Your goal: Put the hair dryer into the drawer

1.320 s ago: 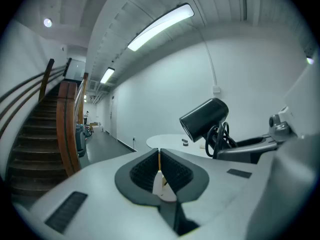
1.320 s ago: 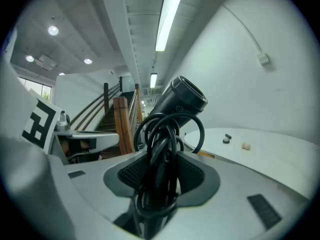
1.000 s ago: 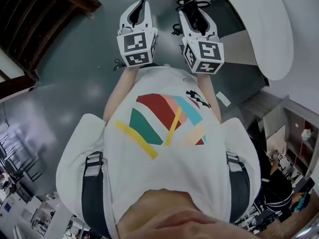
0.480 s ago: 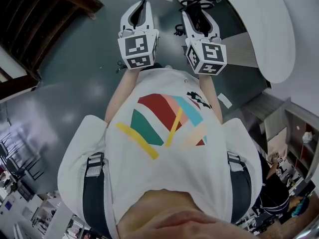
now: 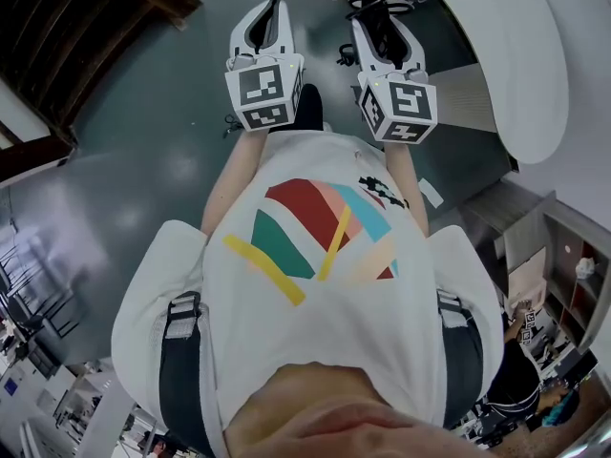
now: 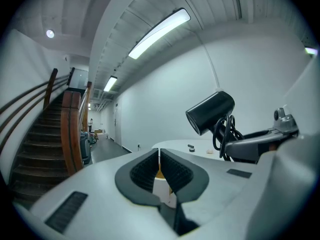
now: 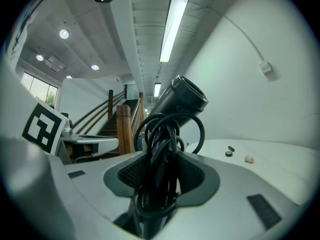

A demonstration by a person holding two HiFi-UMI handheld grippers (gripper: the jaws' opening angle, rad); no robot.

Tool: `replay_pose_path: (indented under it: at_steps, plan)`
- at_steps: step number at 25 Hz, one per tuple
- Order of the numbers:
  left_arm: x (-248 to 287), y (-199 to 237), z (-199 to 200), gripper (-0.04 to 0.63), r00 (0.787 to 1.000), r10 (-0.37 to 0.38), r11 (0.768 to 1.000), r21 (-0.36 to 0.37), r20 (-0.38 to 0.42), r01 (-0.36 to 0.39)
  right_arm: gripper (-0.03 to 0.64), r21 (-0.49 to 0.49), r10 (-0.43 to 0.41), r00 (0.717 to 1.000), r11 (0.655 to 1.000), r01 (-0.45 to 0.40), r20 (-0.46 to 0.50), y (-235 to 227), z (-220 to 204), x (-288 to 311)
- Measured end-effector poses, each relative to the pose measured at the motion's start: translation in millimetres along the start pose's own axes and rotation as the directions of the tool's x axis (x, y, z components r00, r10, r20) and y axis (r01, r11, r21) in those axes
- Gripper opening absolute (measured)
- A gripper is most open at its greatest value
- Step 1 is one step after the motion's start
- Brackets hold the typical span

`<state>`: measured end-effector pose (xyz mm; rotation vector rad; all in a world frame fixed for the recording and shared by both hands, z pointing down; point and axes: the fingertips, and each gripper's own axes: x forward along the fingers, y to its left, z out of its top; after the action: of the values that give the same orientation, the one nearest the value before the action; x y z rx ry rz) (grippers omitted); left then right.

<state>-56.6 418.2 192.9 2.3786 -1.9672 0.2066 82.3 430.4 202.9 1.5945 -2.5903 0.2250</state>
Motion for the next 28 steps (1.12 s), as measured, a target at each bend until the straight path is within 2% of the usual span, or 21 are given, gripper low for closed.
replay_pose_path:
  at_steps: [7, 20, 28]
  plan:
    - [27.2, 17.2, -2.5, 0.017, 1.000, -0.010, 1.000, -0.008, 0.009, 0.010, 0.183, -0.017, 0.001, 1.000, 1.000, 0.000, 0.016, 1.1, 6.0, 21.9]
    - [135.8, 68.8, 15.3, 0.017, 0.999, -0.034, 0.999, 0.003, 0.011, 0.034, 0.183, 0.002, -0.059, 0.998, 0.998, 0.059, 0.021, -31.4, 26.6, 125.6]
    - [185.7, 91.1, 25.3, 0.017, 0.999, -0.036, 0.999, -0.006, 0.008, 0.036, 0.183, 0.010, -0.076, 0.996, 0.997, 0.075, 0.048, -50.2, 54.6, 177.9]
